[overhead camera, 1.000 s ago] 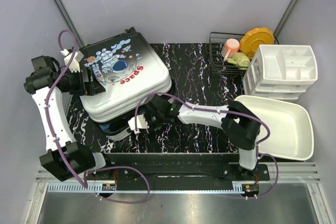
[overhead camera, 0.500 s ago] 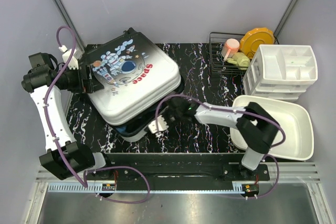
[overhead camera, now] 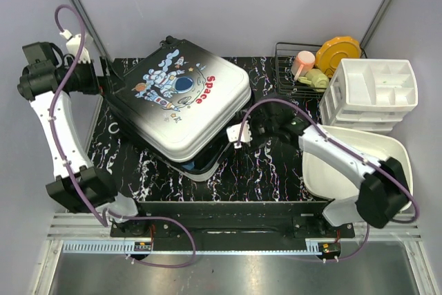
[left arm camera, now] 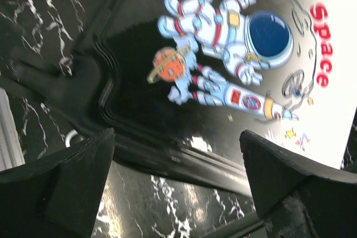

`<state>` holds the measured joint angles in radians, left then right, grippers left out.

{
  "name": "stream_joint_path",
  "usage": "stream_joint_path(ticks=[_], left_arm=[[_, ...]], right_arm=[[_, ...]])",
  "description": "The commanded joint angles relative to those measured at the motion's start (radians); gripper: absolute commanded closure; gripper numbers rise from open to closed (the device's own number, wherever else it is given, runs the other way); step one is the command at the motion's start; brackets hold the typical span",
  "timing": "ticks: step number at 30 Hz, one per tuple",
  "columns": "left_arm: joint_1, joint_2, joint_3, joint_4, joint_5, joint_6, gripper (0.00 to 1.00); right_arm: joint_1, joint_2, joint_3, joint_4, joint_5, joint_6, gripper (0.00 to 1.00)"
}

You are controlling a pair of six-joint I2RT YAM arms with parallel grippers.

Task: Open, take out, and arrange the luggage

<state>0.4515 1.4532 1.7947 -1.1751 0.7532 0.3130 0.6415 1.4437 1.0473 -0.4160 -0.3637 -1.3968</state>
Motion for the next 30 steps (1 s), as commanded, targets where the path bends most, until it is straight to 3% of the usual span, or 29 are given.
stream_joint_path(ticks=[1,8,11,17,23,26,27,29,30], left_arm=[[-0.028,0.139,0.164,0.189,0.02,-0.162,0.01],[-0.073,0.398,0.344,0.362,0.008,-0.33,0.01],[-0.077,0.479,0.367,0.423,-0.005,-0.376,0.01],[-0.083,0.565,0.301,0.399,-0.025,-0.319,0.09],[-0.082,0.475,0.093,0.24,0.011,-0.155,0.21],[-0.073,0.379,-0.059,0.203,0.017,-0.098,0.26],[-0.065,0.351,-0.148,0.203,0.023,-0.097,0.3],[-0.054,0.268,-0.228,0.204,0.046,-0.095,0.31],[-0.042,0.241,-0.301,0.212,0.054,-0.107,0.32]], right_arm=[[0.007,-0.112,0.059,-0.05,-0.034,0.304,0.06],[0.007,-0.112,0.126,-0.145,0.028,1.062,0.07],[0.007,-0.079,0.134,-0.187,0.042,1.279,0.09],[0.006,-0.029,0.062,-0.127,-0.116,1.443,0.1],[-0.019,0.093,0.111,-0.015,-0.123,1.519,0.11],[-0.061,0.191,0.199,-0.015,-0.083,1.597,0.2],[-0.072,0.211,0.213,-0.015,-0.08,1.62,0.29],[-0.089,0.263,0.252,-0.012,-0.093,1.676,0.36],[-0.104,0.282,0.263,-0.007,-0.112,1.691,0.51]])
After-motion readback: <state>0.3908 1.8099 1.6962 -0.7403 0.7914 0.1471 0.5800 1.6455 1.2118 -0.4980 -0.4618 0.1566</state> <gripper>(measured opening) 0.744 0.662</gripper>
